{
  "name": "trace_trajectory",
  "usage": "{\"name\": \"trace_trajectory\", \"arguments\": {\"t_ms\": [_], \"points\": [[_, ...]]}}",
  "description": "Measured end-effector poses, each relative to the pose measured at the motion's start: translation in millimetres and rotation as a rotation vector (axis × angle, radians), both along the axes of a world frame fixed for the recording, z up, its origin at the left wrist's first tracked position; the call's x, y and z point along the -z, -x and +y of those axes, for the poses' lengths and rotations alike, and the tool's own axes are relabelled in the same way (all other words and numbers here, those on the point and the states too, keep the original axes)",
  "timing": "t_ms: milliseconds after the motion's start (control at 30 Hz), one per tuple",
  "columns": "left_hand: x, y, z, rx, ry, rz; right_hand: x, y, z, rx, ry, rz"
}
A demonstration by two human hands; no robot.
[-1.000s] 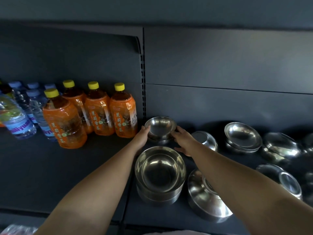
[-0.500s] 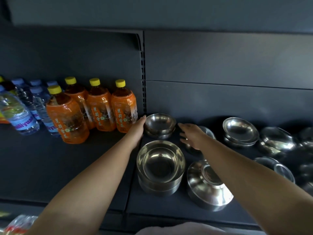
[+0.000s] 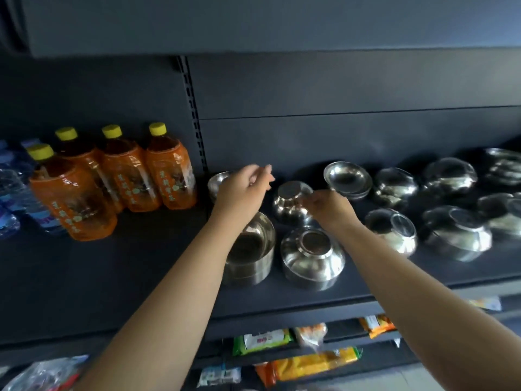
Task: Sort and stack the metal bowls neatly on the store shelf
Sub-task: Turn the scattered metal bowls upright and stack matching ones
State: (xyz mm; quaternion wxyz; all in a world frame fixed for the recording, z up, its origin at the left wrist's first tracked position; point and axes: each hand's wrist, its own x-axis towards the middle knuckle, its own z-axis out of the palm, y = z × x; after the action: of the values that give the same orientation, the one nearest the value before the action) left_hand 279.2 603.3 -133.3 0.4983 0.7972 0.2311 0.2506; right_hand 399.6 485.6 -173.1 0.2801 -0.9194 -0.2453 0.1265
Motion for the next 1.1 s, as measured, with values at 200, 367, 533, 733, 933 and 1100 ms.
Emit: {"name": "trace_trajectory", "arguments": {"t_ms": [200,367,533,733,933,1100], "points": [[13.2,9.0,-62.0,0.040,0.054,-0.003,24.3,-1.7,-46.8,0.036,-0.025,0.020],[50.2,15.4,-95.5,-0.023,0.136,0.125,53.5,-7.5,-58.9,0.004,-0.074,0.213],[85.8,12.0,-117.4,-0.236,0.269,0.196,74.7,-16.4,-67.8,-0.029,-0.138,0.420],[115.2,4.8,-136.0,-0.515,0.396,0.216,80.9,-25.9,-76.4,-0.112,-0.213,0.623],[113.3,-8.0,-150.1,-0.568,0.658,0.309,84.6,-22.4,-81.7,-0.084,-0.376,0.781],[116.7,-23.0,-150.5,-0.566,0.784,0.061,85.2,-23.9,-92.2,-0.036,-0.614,0.933]]}}
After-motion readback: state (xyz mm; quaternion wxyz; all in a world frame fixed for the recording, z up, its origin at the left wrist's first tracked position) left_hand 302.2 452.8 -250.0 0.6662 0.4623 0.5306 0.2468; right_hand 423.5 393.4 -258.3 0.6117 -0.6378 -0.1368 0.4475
